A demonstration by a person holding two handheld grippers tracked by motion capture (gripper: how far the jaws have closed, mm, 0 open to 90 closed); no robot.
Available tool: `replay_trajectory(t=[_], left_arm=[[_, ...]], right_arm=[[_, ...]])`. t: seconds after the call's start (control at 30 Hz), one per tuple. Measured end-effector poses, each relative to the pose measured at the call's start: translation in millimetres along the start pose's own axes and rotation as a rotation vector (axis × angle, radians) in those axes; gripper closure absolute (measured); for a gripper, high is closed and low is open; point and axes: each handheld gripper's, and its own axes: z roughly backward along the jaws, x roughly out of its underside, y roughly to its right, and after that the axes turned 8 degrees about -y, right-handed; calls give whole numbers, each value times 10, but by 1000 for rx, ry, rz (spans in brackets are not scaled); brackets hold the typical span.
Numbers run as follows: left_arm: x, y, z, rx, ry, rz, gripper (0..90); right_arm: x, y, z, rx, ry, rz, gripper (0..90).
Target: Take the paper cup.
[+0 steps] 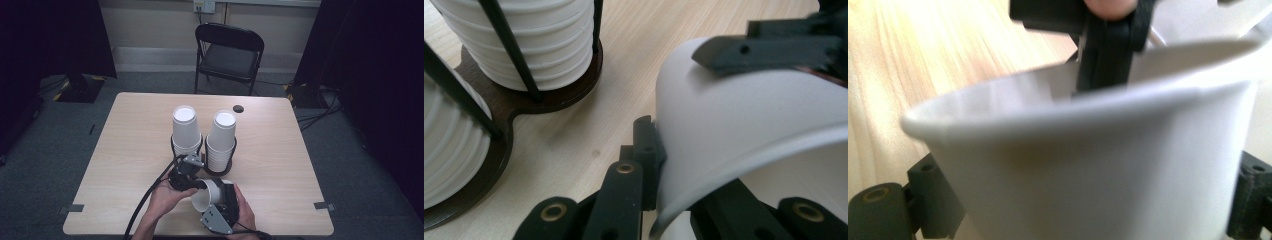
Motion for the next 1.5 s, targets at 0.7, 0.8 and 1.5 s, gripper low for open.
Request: replay_trajectory(t=[0.7,0.8,1.5], left_arm=[[57,-52,-121,57,71,73,837],[81,-78,-143,66,104,91,843],[178,-100,-71,-12,291,112,440]], right_arm=[[-106,43,-2,-38,45,-23,94],[-123,53,-12,-37,40,-31,98],[-37,213,-48,-60,10,-167,105]])
